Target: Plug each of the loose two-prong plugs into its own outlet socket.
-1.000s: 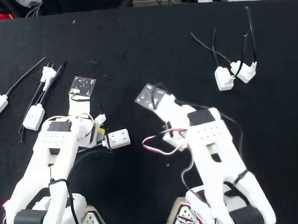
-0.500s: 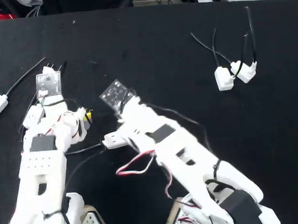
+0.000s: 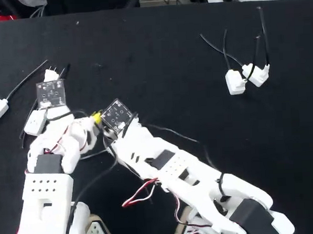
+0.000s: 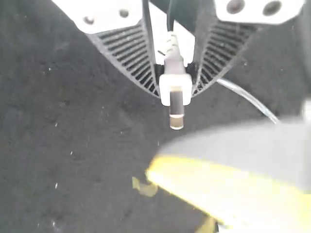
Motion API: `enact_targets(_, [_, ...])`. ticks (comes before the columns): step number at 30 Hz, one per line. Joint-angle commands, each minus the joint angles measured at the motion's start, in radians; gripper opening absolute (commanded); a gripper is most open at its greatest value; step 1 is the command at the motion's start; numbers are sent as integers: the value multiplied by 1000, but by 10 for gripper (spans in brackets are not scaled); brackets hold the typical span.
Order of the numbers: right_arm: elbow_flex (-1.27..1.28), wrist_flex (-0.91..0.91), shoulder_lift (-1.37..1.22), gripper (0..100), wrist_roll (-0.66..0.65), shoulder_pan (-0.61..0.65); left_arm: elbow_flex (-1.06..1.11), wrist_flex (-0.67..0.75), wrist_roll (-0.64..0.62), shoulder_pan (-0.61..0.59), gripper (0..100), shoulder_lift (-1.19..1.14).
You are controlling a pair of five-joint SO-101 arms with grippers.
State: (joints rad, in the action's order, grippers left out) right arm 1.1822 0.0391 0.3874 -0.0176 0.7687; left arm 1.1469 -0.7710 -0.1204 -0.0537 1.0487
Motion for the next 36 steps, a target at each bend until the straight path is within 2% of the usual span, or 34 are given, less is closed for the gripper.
enact_targets(1, [-2, -38, 12, 11, 8, 11, 4, 6, -6, 41, 241, 11])
enact_targets(8, [7, -37, 42, 11, 6, 11, 21, 8, 64, 58, 241, 12])
enact_targets(12, [71, -29, 182, 11, 6, 9, 22, 8, 64, 59, 241, 9])
enact_targets(21, [153, 114, 481, 11, 6, 5, 22, 6, 64, 64, 241, 9])
enact_targets(36, [197, 112, 519, 11, 12, 9, -1, 8, 64, 56, 241, 18])
